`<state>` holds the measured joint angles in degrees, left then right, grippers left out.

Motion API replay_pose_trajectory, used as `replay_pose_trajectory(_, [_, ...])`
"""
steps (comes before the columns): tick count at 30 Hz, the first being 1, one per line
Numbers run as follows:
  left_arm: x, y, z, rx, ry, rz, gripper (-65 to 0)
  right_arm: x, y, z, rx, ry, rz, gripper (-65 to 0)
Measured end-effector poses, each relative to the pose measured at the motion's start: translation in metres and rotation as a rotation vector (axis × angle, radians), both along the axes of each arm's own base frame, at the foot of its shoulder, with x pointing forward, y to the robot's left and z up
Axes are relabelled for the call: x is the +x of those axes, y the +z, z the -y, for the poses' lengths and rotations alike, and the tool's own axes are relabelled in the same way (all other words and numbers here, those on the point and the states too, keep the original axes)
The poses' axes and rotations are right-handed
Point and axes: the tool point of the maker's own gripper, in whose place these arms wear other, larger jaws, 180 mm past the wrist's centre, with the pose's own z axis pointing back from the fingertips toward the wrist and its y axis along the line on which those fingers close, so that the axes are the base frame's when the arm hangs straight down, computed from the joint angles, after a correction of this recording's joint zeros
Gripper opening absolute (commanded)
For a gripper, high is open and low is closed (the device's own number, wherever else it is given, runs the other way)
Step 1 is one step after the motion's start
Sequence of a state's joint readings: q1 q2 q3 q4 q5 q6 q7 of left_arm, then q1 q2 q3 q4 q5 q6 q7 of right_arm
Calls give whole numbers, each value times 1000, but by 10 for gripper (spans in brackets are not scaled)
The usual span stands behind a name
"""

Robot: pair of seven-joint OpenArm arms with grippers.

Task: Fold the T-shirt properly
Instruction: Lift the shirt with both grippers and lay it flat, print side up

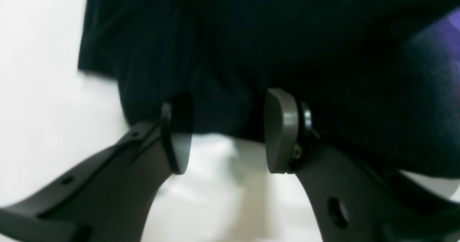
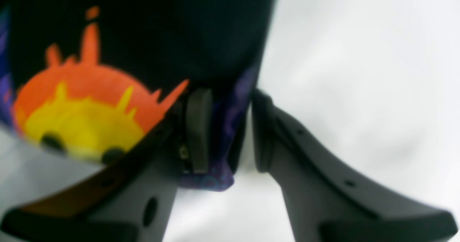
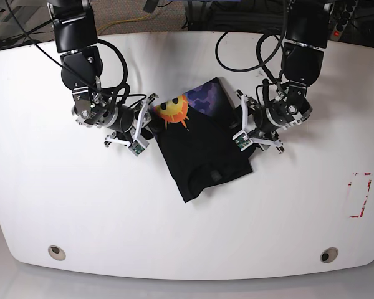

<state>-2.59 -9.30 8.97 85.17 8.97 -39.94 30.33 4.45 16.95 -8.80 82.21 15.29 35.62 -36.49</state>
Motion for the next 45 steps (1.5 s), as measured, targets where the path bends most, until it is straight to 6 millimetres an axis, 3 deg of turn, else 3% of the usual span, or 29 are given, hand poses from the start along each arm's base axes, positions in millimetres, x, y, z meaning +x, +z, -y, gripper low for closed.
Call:
replay_pose_trajectory(4, [3, 4, -15, 26, -6, 15, -357, -23, -2, -18, 4, 24, -30, -461])
replay_pose_trajectory(7, [7, 12, -25, 83, -10, 40, -357, -28, 3, -41, 45, 28, -33, -461])
replay_pose_trajectory(13, [17, 50, -36, 148, 3, 136, -356, -36, 10, -92, 136, 66, -52, -461])
replay_pose_trajectory(17, [24, 77, -41, 148, 47, 198, -351, -39, 14, -107, 160, 87, -57, -461])
replay_pose_trajectory(20, [26, 81, -46, 144, 112, 197, -351, -37, 22, -102, 130, 92, -39, -461])
replay_pose_trajectory(24, [28, 86, -20, 32, 156, 196, -347, -29, 44, -96, 126, 102, 36, -461])
replay_pose_trajectory(26, [26, 84, -7, -8, 158, 183, -311, -27, 47, -88, 104, 100, 45, -461])
replay_pose_trajectory(30, [17, 72, 11, -56, 168, 133, -178, -21, 49, -68, 70, 69, 63, -461])
replay_pose_trajectory(35, [23, 64, 33, -198, 302, 116, -160, -13, 50, -49, 52, 25, 67, -461])
replay_pose_trajectory(40, [21, 30, 48, -260, 405, 78, -158, -6, 53, -35, 52, -22, 80, -461])
replay_pose_trajectory(43, [10, -8, 54, -264, 451, 24, -162, -6, 53, -31, 49, -19, 83, -461])
replay_pose_trajectory(45, [17, -7, 53, -315, 469, 63, -162, -5, 55, -27, 51, -14, 91, -461])
